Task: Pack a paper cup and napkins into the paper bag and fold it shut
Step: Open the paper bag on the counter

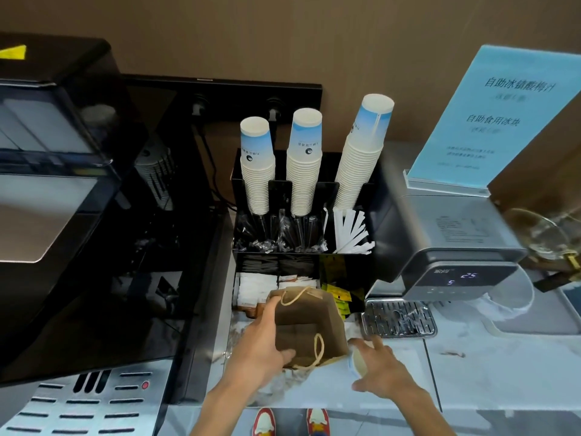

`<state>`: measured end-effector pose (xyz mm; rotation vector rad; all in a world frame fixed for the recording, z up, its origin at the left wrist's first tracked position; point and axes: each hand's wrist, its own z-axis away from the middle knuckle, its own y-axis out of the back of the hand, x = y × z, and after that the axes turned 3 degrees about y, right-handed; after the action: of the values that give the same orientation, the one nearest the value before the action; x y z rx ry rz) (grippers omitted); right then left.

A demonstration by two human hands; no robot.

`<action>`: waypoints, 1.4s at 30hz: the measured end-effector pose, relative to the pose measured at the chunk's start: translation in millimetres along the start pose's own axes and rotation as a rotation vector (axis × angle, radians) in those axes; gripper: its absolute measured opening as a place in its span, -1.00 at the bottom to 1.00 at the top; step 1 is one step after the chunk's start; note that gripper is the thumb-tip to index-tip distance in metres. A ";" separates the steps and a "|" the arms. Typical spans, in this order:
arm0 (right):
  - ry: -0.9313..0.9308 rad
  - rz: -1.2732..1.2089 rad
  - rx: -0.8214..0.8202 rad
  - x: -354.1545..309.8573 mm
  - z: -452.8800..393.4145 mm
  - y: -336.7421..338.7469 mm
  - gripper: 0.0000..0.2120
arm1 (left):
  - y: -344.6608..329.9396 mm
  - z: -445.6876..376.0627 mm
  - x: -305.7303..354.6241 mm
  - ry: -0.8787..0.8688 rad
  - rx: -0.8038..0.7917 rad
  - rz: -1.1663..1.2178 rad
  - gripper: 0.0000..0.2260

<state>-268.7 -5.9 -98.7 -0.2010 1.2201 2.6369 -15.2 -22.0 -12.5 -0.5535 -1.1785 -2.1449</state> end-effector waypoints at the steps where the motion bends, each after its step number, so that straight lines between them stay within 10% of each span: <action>1: -0.007 -0.001 -0.002 0.4 -1.0 -3.9 -0.23 | 0.1 -0.3 -0.3 0.005 -0.003 0.012 -0.05; 9: 0.152 -0.518 0.214 13.6 41.5 64.5 -0.59 | 2.6 -2.4 -4.5 -0.028 -0.038 0.097 0.06; 15: 0.581 -1.023 0.228 -10.1 102.4 152.5 -0.51 | -0.6 -2.2 -5.5 -0.052 -0.042 0.096 0.08; 29: 0.905 0.676 0.142 -112.2 60.9 135.9 -0.58 | -3.1 -6.3 -9.9 -0.060 -0.096 0.117 0.11; 42: 0.428 0.728 -0.178 -147.3 -15.6 75.4 -0.49 | -8.7 -8.0 -5.2 -0.060 -0.117 0.089 0.16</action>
<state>-146.0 -87.0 -21.3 -0.4418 1.3762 3.4747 -18.0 -23.7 -25.0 -0.7126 -1.0441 -2.1445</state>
